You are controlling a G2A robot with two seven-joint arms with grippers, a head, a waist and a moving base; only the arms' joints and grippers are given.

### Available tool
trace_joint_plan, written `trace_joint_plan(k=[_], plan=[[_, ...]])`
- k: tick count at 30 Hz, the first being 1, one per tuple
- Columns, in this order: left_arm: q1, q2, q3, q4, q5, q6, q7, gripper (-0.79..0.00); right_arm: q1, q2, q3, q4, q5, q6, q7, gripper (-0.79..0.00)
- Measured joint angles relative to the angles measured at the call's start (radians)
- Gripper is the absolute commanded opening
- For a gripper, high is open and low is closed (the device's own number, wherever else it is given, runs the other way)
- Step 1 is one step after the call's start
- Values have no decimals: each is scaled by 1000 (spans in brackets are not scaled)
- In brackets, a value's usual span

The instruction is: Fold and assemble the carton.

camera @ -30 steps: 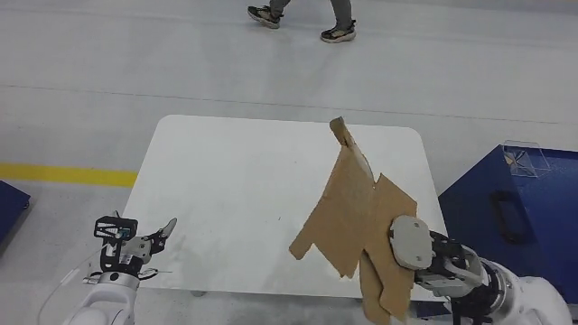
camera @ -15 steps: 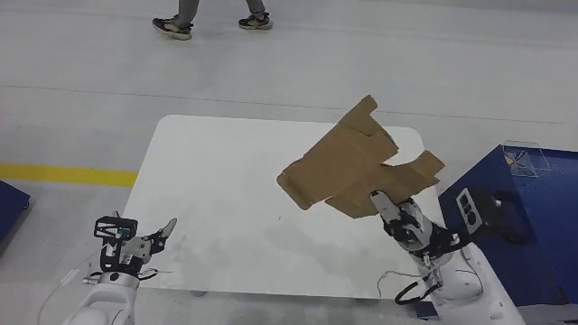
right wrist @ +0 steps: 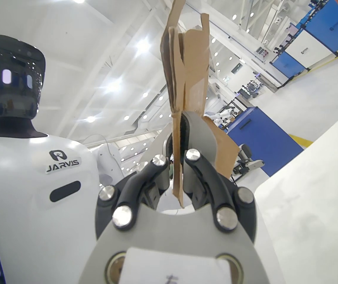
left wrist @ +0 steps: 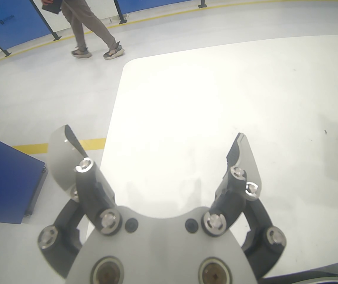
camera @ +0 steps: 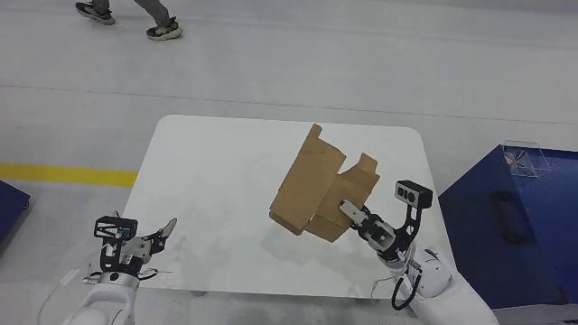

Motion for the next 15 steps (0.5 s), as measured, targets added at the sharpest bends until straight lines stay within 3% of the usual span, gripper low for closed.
trace_joint_plan(k=[5,9,12,15], plan=[[0,0,0,0,0,0,0,0,1,0,2,0,-3,6,2,-785],[-15,1,-3,-7,-39,-39,-61,0,-9,-2,20,1,-125,74,-16,-785],[-53,3,-26,-27,-233,-181,-241,0,-15,-9,-15,22,-141,114,-12,-785],[-124,9,-75,0,-631,-286,-531,0,-3,-19,-72,70,-114,137,21,-785]])
